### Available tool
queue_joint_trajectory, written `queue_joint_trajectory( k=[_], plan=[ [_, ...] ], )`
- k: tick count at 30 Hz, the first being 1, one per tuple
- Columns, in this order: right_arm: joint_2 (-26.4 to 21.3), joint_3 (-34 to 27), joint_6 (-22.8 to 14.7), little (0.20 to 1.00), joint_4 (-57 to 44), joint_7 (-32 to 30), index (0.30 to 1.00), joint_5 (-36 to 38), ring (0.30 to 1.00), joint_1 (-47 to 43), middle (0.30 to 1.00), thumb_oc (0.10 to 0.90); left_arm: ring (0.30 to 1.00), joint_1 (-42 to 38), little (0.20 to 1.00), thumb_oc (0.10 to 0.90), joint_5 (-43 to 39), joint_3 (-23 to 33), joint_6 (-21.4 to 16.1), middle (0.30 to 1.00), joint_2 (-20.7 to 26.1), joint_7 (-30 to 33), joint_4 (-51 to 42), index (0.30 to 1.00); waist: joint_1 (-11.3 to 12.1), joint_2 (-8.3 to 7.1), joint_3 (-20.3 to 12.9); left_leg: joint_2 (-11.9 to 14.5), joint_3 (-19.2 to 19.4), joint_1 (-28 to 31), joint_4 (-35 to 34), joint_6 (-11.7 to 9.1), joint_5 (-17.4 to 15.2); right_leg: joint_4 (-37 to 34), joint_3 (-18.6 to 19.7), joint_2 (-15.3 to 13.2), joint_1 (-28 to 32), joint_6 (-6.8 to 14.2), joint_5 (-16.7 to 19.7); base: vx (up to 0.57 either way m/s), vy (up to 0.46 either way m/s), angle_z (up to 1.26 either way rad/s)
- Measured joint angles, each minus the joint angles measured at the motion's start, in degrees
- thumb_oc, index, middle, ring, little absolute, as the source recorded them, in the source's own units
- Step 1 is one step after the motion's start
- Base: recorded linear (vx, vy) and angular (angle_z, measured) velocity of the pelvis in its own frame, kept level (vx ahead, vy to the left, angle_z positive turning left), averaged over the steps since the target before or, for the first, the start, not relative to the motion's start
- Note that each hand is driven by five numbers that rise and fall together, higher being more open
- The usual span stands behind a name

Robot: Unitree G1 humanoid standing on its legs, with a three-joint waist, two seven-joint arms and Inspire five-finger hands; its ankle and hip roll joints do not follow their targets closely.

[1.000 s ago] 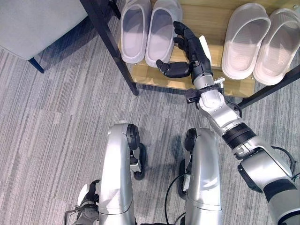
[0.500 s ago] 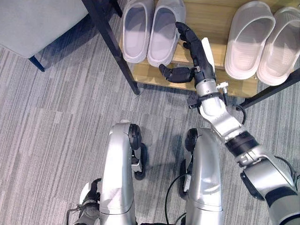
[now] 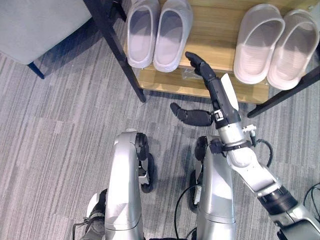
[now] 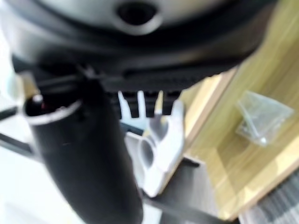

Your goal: Arrange the slippers neatly on the shoe rack.

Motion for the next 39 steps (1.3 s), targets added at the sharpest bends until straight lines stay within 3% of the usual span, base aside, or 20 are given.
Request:
queue_joint_trajectory(
  k=[2, 3, 4, 5, 8, 12, 15, 17, 19, 23, 25, 27, 28, 29, 30, 31, 33, 35, 38, 39],
  plan=[
    [-0.04, -0.84, -1.36, 0.9, 0.92, 0.8, 0.9, 1.22, 0.9, 2.96, 0.9, 0.8, 0.9, -2.81, 0.9, 0.8, 0.03, 0.03, -0.6, 0.9, 0.26, 0.5, -2.74, 0.9, -0.64, -0.33, -0.08, -0.17, -0.06, 0.41, -5.69, -1.61, 0.66, -5.41, -0.93, -1.11, 0.02, -1.12, 0.51, -0.18, 0.059, 0.49],
    [0.55, -1.54, -1.81, 0.9, 1.28, 2.15, 0.9, 3.48, 0.9, 5.22, 0.9, 0.8, 0.9, -3.76, 0.9, 0.8, 0.01, -0.08, -1.06, 0.9, 0.34, 0.99, -6.83, 0.9, -0.59, 0.42, -0.34, -0.29, -1.24, 0.53, -9.31, -1.76, 0.86, -10.11, -3.38, -2.38, 0.64, -3.5, 2.36, -0.14, 0.049, 0.24],
    [0.43, -1.44, -1.92, 0.9, 1.08, 2.58, 0.9, 4.65, 0.9, 6.62, 0.9, 0.8, 0.9, -3.9, 0.9, 0.8, 0.06, -0.01, -1.67, 0.9, 0.72, 1.14, -8.77, 0.9, -0.33, 0.55, -0.4, -0.82, -2.61, 1.05, -10.11, -2.06, 0.64, -12.29, -4.43, -2.46, 1.01, -2.39, 2.99, -0.11, 0.048, -0.04],
    [0.72, -2.1, -2.63, 0.9, 1.02, 3.27, 0.9, 5.42, 0.9, 9.41, 0.9, 0.8, 0.9, -4.88, 0.9, 0.8, 0.12, -0.43, -2.23, 0.9, 1.02, 1.21, -11.07, 0.9, 0.41, 0.36, -0.25, -1.59, -4.28, 2.88, -12.6, -1.38, 2.94, -14.9, -5.67, -2.58, 1.93, -4.11, 4.86, -0.05, 0.079, -0.16],
    [3.22, -2.26, -3.93, 0.9, 1.24, 3.98, 0.9, 8.79, 0.9, 14.04, 0.9, 0.8, 0.9, -7.18, 0.9, 0.8, 1.75, -0.68, -2.75, 0.9, 1.68, 1.43, -14.93, 0.9, 0.05, 0.47, -0.44, -2.84, -5.96, 4.8, -16.92, -1.49, 4.76, -19.83, -7.82, -3.09, 5.18, -3.45, 5.46, 0.0, 0.105, 0.11],
    [5.79, -3.38, -5.21, 0.9, 9.23, 6.49, 0.9, 14.1, 0.9, 15.54, 0.9, 0.8, 0.9, -7.25, 0.9, 0.8, 3.42, -0.43, -1.65, 0.9, 4.38, 2.14, -18.49, 0.9, 0.74, 1.11, -1.38, -3.08, -7.99, 9.02, -25.26, -2.19, 6.1, -29.33, -12.16, -4.95, 11.03, -4.93, 6.82, -0.02, 0.093, 0.16],
    [8.32, -3.43, -4.23, 0.9, 20.27, 6.58, 0.9, 17.68, 0.9, 15.4, 0.9, 0.8, 0.9, -5.31, 0.9, 0.8, 4.61, -0.95, -2.34, 0.9, 4.26, 2.1, -20.52, 0.9, 2.29, 0.76, -2.33, -2.83, -8.9, 17.86, -32.96, -2.6, 6.87, -38.27, -14.47, -4.94, 20.51, -5.18, 8.25, 0.0, 0.044, 0.15],
    [10.17, -2.23, -4.21, 0.9, 26.07, 6.39, 0.9, 17.24, 0.9, 17.46, 0.9, 0.8, 0.9, -0.15, 0.9, 0.8, 4.95, -1.36, -2.97, 0.9, 4.07, 2.01, -19.64, 0.9, 1.95, -0.66, -6.73, -2.28, -8.57, 24.82, -39.87, -2.37, 7.2, -45.77, -15.18, -4.56, 26.98, -4.3, 9.72, 0.07, 0.041, 0.0],
    [11.66, -2.64, -4.49, 0.9, 30.83, 6.34, 0.9, 14.9, 0.9, 17.47, 0.9, 0.8, 0.9, 0.27, 0.9, 0.8, 4.99, -1.41, -2.9, 0.9, 3.45, 0.49, -16.22, 0.9, 1.7, -1.04, -7.59, -1.82, -8.68, 29.92, -44.66, -2.36, 7.83, -51.0, -16.06, -4.18, 32.11, -3.82, 11.17, 0.12, 0.022, -0.02],
    [15.34, -2.86, -3.11, 0.9, 47.24, 5.65, 0.9, 8.39, 0.9, 20.0, 0.9, 0.8, 0.9, 4.35, 0.9, 0.8, 5.09, -0.22, -2.25, 0.9, 1.7, -4.14, -8.21, 0.9, 1.01, -2.94, -14.04, -0.92, -8.32, 48.24, -63.0, -2.26, 11.59, -71.19, -18.13, -2.68, 50.05, -1.79, 16.87, 0.16, 0.018, 0.02],
    [16.81, -2.9, -2.48, 0.9, 51.06, 4.83, 0.9, 7.57, 0.9, 22.24, 0.9, 0.8, 0.9, 6.63, 0.9, 0.8, 5.4, -0.31, -1.89, 0.9, 1.71, -5.47, -5.1, 0.9, 0.54, -3.78, -18.19, -0.76, -7.49, 55.02, -71.1, -2.19, 13.69, -79.62, -18.17, -1.99, 56.28, -1.39, 19.38, 0.19, 0.017, -0.03],
    [17.96, -2.85, -2.22, 0.9, 56.58, 4.78, 0.9, 6.21, 0.9, 22.16, 0.9, 0.8, 0.9, 7.43, 0.9, 0.8, 11.52, -4.66, -0.82, 0.9, 2.62, -5.68, -2.65, 0.9, 0.21, -4.11, -19.96, -0.41, -6.23, 63.39, -78.85, -2.0, 15.64, -87.78, -17.93, -1.38, 63.87, -0.78, 22.24, 0.21, -0.026, -0.21],
    [18.23, -2.86, -2.22, 0.9, 58.56, 4.73, 0.9, 6.05, 0.9, 21.96, 0.9, 0.8, 0.9, 7.85, 0.9, 0.8, 13.61, -6.32, -0.8, 0.9, 3.53, -5.71, -2.22, 0.9, 0.3, -3.93, -20.22, -0.24, -5.83, 65.36, -80.3, -1.83, 16.06, -89.44, -17.7, -0.98, 65.7, -0.15, 23.11, 0.15, -0.047, -0.37],
    [19.32, -3.44, -2.01, 0.9, 64.18, 4.96, 0.9, 5.74, 0.9, 20.39, 0.9, 0.8, 0.9, 11.99, 0.9, 0.8, 16.47, -7.73, 1.98, 0.9, 6.06, -8.25, -11.34, 0.9, 0.26, -3.58, -20.66, 0.08, -4.92, 69.93, -83.7, -1.74, 16.54, -93.47, -17.87, -0.78, 70.26, 0.07, 24.38, 0.16, -0.103, -0.29],
    [20.24, -4.83, -0.97, 0.9, 67.36, 4.52, 0.9, 5.79, 0.9, 20.82, 0.9, 0.8, 0.9, 13.75, 0.9, 0.8, 19.5, -9.76, 0.09, 0.9, 7.71, -8.79, -13.39, 0.9, 0.21, -2.97, -21.87, 0.0, -4.91, 73.35, -87.07, -1.41, 17.35, -96.96, -18.1, -0.58, 73.16, 0.85, 25.91, 0.17, -0.154, -0.23],
    [20.28, -5.24, -0.51, 0.9, 69.62, 4.35, 0.9, 5.74, 0.9, 21.69, 0.9, 0.8, 0.9, 12.06, 0.9, 0.8, 20.13, -8.79, -1.01, 0.9, 6.05, -9.14, -9.64, 0.9, 0.27, -2.25, -23.4, -0.11, -4.4, 75.55, -89.63, -1.59, 17.92, -99.54, -17.82, -0.51, 75.12, 0.95, 26.28, 0.13, -0.138, -0.09],
    [21.15, -5.51, 0.69, 0.9, 74.02, 4.39, 0.9, 5.48, 0.9, 21.49, 0.9, 0.8, 0.9, 9.55, 0.9, 0.8, 20.18, -7.21, 1.06, 0.9, 2.46, -9.56, -0.62, 0.9, 0.41, -1.6, -24.7, -0.48, -3.13, 82.2, -96.9, -1.47, 20.56, -105.7, -17.0, -0.16, 80.6, 1.4, 28.97, 0.0, -0.146, -0.23],
    [21.56, -5.26, 0.72, 0.9, 76.43, 4.31, 0.9, 5.25, 0.9, 22.18, 0.9, 0.8, 0.9, 9.28, 0.9, 0.8, 20.78, -9.62, 1.17, 0.9, 1.61, -9.76, 1.02, 0.9, -0.65, -1.38, -26.71, -0.1, -2.4, 84.72, -100.9, -1.69, 21.98, -109.39, -16.55, 0.71, 82.85, 0.54, 30.14, -0.03, -0.189, -0.21],
    [23.21, -5.16, 2.14, 0.9, 79.93, 4.3, 0.9, 5.02, 0.9, 22.49, 0.9, 0.8, 0.9, 9.68, 0.9, 0.8, 20.57, -10.01, 1.9, 0.9, 1.7, -10.77, 2.74, 0.9, -1.14, -2.3, -28.08, 0.24, -2.49, 89.51, -107.23, -1.23, 25.2, -115.26, -16.62, 1.81, 87.08, 0.47, 32.51, -0.05, -0.147, -0.06],
    [23.21, -5.31, 2.9, 0.9, 80.43, 4.31, 0.9, 5.06, 0.9, 23.08, 0.9, 0.8, 0.9, 9.59, 0.9, 0.8, 21.03, -12.99, 2.56, 0.9, 1.77, -10.74, 2.82, 0.9, -1.29, -2.09, -28.82, 0.7, -2.38, 91.13, -110.06, -1.54, 26.49, -117.47, -16.63, 2.52, 88.2, 0.02, 33.3, -0.03, -0.111, -0.01]
  ],
)
